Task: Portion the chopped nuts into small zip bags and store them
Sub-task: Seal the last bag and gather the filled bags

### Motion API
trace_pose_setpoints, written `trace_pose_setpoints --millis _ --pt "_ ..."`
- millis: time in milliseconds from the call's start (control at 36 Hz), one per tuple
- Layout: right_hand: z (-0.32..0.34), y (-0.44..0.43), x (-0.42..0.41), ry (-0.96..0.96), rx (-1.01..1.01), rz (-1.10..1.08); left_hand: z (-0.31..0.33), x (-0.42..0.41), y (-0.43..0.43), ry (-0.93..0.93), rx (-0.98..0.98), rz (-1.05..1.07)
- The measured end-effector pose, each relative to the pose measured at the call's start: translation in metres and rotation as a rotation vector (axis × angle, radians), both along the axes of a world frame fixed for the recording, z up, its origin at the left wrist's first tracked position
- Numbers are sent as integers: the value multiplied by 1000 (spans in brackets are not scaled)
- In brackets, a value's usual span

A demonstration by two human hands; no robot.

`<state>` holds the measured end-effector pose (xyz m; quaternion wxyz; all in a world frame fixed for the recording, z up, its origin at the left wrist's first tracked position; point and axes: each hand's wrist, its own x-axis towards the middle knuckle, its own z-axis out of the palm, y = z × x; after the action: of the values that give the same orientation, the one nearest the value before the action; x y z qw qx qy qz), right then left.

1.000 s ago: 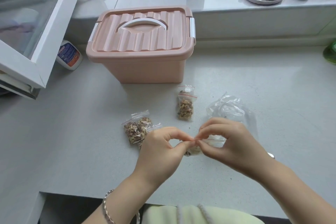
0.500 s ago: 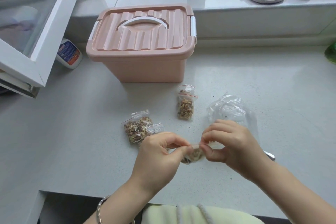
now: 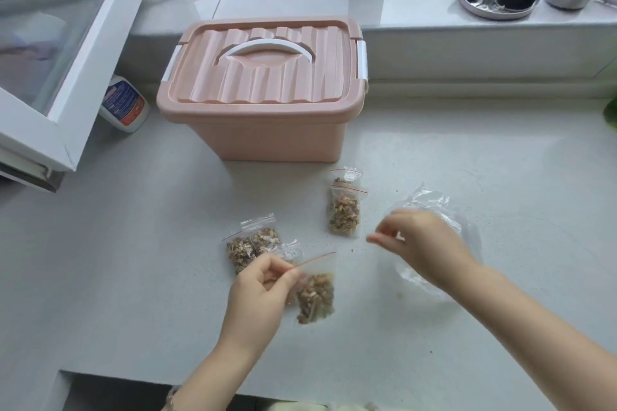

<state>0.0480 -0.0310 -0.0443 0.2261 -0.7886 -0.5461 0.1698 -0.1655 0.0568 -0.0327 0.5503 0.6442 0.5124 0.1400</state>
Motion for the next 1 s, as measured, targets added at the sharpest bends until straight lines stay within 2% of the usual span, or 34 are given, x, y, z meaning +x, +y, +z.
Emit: trace_pose_setpoints --millis 111,222,306,389,472,583,694,861,944,1000 --pt "-22 48 7 131 -130 -164 -31 1 13 79 -83 88" --pt "-51 88 16 32 -343 -194 -55 1 29 204 -60 85" --pt "-63 101 24 48 -480 -255 -59 -2 38 322 18 25" --pt "-66 102 25 156 -493 -280 -59 -3 39 446 120 -87" --pt "-63 95 23 146 -449 -217 -56 -2 37 526 225 -150" --pt "-41 74 13 163 -342 -134 -35 13 36 331 297 -90" --pt "-8 44 1 146 -140 -62 -9 37 31 114 263 -151" --pt "31 1 -9 229 95 97 19 63 14 -167 -1 -393" --pt "46 -15 -15 287 170 55 26 68 0 -320 -191 -355" --pt "50 -22 -19 321 211 7 28 70 -8 -362 -218 -308"
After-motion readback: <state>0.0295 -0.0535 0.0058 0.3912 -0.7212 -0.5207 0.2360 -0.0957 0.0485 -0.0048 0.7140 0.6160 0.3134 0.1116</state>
